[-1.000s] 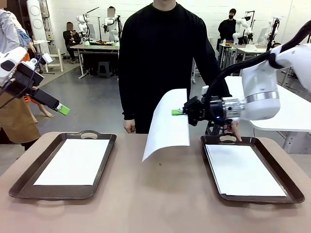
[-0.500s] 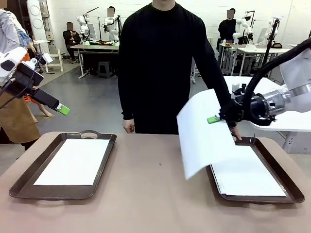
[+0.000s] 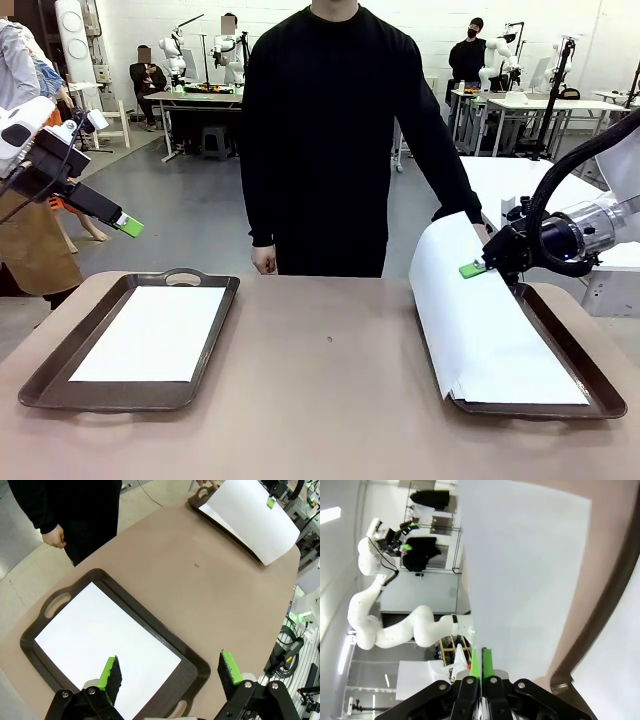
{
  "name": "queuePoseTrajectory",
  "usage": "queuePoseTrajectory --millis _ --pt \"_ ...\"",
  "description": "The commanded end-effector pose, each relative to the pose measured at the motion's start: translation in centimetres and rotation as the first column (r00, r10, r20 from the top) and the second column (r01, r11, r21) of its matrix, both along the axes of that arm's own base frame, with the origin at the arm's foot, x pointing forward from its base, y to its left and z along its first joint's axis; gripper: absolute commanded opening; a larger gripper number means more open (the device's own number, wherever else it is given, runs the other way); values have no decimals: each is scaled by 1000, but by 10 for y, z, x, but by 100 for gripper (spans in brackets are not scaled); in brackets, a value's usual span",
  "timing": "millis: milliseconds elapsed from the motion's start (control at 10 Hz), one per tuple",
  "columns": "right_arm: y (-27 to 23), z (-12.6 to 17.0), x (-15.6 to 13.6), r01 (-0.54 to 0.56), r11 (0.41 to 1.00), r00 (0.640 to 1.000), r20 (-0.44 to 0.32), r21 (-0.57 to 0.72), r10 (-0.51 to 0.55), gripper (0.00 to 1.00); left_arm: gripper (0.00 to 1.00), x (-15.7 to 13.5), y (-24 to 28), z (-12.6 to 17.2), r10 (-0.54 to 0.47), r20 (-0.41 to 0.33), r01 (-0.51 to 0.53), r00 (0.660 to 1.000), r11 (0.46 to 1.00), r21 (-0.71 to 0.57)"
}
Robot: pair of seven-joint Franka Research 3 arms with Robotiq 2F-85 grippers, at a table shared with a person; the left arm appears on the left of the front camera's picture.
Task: Sort the A4 documents.
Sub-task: Place the A4 Paper in the designated Handle tray.
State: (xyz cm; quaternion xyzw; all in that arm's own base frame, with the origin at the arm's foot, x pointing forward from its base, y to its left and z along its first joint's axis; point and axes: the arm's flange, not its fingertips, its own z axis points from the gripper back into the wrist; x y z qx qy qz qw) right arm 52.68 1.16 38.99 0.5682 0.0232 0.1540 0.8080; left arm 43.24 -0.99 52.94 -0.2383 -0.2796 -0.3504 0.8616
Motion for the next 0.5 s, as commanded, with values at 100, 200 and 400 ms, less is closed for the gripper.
queuePoseTrajectory --millis 100,200,400 --pt "-40 -12 17 2 994 999 -44 -106 -7 1 100 0 0 0 -4 2 4 1000 1000 2" --pt "-46 -17 21 13 994 998 -54 -112 -19 1 100 0 0 0 -4 2 4 1000 1000 2" --pt "-52 -30 26 9 986 997 -76 -164 -22 1 100 0 0 0 -4 2 4 1000 1000 2"
